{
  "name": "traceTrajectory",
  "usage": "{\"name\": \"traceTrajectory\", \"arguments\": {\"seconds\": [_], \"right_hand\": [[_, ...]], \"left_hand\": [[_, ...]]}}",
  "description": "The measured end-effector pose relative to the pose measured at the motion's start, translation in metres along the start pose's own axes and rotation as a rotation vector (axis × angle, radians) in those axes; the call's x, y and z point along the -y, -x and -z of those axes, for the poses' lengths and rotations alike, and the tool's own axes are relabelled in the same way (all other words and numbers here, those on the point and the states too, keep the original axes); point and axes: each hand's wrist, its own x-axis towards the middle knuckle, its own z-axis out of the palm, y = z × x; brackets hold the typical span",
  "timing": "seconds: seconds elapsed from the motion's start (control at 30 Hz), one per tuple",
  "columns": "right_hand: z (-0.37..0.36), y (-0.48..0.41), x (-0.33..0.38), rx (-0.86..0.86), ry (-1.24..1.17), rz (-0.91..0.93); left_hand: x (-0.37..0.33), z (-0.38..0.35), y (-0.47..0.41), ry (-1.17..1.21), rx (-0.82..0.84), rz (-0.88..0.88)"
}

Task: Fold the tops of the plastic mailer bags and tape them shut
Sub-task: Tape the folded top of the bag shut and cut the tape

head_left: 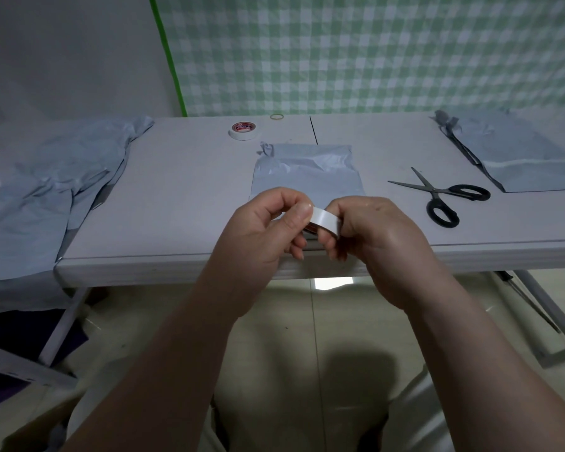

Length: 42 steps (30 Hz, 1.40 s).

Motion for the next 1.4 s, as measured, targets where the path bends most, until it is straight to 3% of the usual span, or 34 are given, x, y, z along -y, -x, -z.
{"name": "traceTrajectory", "arguments": {"seconds": [0.13, 0.47, 0.63, 0.67, 0.73, 0.83, 0.93, 1.07, 1.4], "right_hand": [[0.0, -0.001, 0.001, 0.01, -0.053, -0.104], [0.004, 0.004, -0.005, 0.04, -0.07, 0.012], [0.007, 0.007, -0.009, 0.085, -0.154, 0.084], [0.008, 0.008, -0.009, 0.087, -0.124, 0.103], [0.01, 0.01, -0.009, 0.033, -0.004, 0.136], [0.009, 0.01, -0.007, -0.106, 0.25, 0.203], [0.004, 0.009, -0.004, -0.178, 0.438, 0.264], [0.001, 0.009, -0.003, -0.243, 0.656, 0.341], [-0.002, 0.012, 0.004, -0.264, 0.991, 0.323]], "left_hand": [[0.0, -0.001, -0.001, 0.041, 0.0, 0.019], [0.002, -0.006, -0.001, 0.132, -0.012, 0.057], [-0.004, -0.011, -0.002, 0.334, -0.11, 0.167], [-0.004, -0.012, -0.003, 0.3, -0.142, 0.176], [-0.003, -0.011, -0.003, -0.011, -0.237, 0.102], [-0.005, -0.008, -0.004, -0.59, -0.347, -0.217], [-0.007, -0.008, -0.002, -0.861, -0.366, -0.401], [-0.011, -0.008, -0.002, -1.034, -0.344, -0.472], [-0.016, -0.004, -0.006, -1.244, -0.274, -0.536]]}}
